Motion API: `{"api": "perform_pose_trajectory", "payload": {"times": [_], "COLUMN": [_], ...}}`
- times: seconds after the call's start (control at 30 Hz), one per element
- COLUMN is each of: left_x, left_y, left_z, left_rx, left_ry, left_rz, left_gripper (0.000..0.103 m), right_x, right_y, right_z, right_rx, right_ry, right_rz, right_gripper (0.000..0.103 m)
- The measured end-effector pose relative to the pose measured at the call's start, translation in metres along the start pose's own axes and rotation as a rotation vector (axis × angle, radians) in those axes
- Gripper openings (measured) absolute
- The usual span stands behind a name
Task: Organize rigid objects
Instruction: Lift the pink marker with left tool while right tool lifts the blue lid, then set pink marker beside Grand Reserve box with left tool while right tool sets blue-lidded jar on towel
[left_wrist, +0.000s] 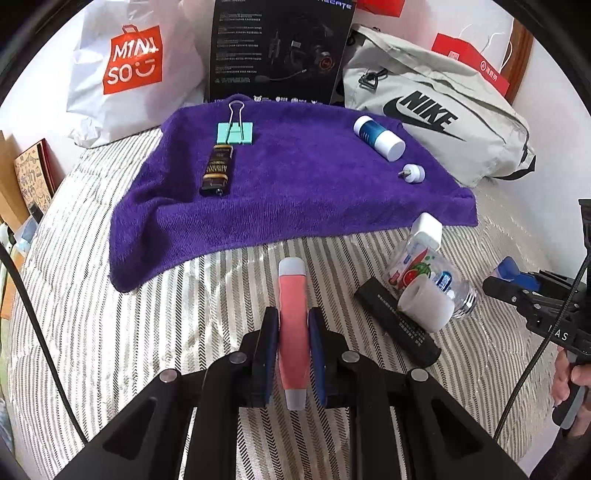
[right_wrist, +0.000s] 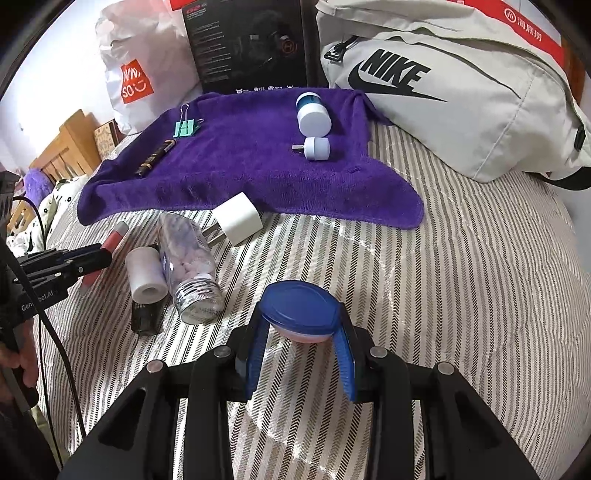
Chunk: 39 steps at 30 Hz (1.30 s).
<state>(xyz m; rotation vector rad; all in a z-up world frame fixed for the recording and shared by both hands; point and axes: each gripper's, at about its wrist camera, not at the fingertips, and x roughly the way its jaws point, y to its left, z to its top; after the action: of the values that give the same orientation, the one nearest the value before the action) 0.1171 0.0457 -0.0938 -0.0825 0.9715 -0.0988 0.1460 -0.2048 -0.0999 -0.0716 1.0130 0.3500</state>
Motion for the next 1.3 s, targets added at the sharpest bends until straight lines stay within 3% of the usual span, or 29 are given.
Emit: {"api": "perform_pose_trajectory", "payload": {"times": [0.37, 0.73, 1.3], "left_x": [-0.018, -0.017, 0.02], "left_y": [-0.002, 0.002, 0.022], "left_z": [0.024, 0.058, 0.099], "left_rx": [0.026, 0.037, 0.014], "left_ry": [-0.035, -0.057, -0.033], "left_rz": [0.021, 0.034, 0.029], "left_gripper": [0.017, 0.017, 0.017], "right_x": [-0.01, -0.021, 0.028], "right_y": [-0.001, 0.005, 0.0], "right_z": [0.015, 0.063, 0.119], "right_rx": [-0.014, -0.047, -0.054], "right_ry": [-0.019, -0.066, -0.012], "right_rz": [0.014, 0.034, 0.028], "right_gripper": [0.034, 0.034, 0.034]}}
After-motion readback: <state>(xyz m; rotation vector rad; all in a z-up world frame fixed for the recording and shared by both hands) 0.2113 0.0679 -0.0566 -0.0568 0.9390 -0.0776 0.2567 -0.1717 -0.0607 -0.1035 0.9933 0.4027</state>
